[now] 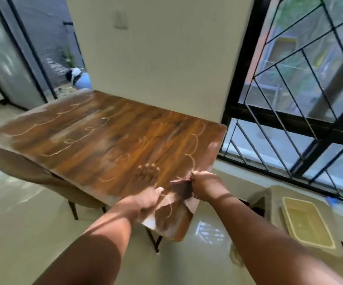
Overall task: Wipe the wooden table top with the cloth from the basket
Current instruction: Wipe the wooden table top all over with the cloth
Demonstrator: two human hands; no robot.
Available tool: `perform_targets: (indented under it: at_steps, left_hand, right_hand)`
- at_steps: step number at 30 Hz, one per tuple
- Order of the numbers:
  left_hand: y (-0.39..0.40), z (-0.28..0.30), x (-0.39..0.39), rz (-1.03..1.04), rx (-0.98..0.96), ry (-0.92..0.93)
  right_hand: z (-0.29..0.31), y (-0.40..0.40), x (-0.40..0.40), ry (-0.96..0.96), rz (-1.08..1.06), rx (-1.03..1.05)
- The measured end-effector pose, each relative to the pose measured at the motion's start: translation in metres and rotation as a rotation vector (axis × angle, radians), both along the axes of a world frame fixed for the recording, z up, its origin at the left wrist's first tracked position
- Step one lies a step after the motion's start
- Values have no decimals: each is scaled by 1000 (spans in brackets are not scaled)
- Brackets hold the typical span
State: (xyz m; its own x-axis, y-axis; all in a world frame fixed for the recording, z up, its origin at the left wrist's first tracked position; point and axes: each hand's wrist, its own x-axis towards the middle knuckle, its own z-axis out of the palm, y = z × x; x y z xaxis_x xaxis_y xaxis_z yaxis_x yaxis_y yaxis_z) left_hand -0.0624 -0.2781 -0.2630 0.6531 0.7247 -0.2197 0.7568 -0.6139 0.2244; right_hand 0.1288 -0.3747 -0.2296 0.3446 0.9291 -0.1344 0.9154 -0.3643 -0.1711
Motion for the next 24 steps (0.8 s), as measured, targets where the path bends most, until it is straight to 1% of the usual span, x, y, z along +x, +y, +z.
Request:
perform_targets:
  at_steps: [1, 3, 5, 7, 8, 11, 12, 14, 16, 18, 20, 22, 24]
  left_hand:
    - [3, -6, -11, 33, 30, 5]
    - [8, -19, -27, 3, 221, 64]
    - [11, -27, -34, -29, 274, 100]
    - [15, -37, -36, -54, 244, 143]
    - [16, -42, -37, -69, 228, 164]
    - [24, -52, -41, -130, 211, 202]
    - [28, -54, -42, -141, 215, 206]
    - [35, -57, -43, -141, 232, 212]
    - [42, -58, -42, -130, 216, 227]
    - [47, -59, -39, -107, 200, 217]
    - [46, -61, -35, -105, 183, 196]
    - [42, -64, -32, -143, 174, 173]
    - [38, -66, -27, -204, 185, 178]
  right_hand:
    - [-2, 5, -6, -3, 0, 14]
    - [-11, 13, -16, -29, -6, 74]
    - [-23, 14, -30, -2, 27, 113]
    - [-45, 3, -48, 102, 89, 110]
    - [-61, -9, -58, 135, 120, 143]
    - [-100, -48, -85, 20, 360, 102]
    - [-107, -56, -88, 4, 379, 107]
    - [-104, -56, -91, 137, 308, 76]
    - [-105, -55, -86, 188, 310, 108]
    - [-97, -54, -78, 195, 356, 162]
    - [-84, -57, -69, 195, 400, 117]
    - [-77, -58, -62, 139, 399, 130]
    - [-69, -59, -69, 75, 354, 73]
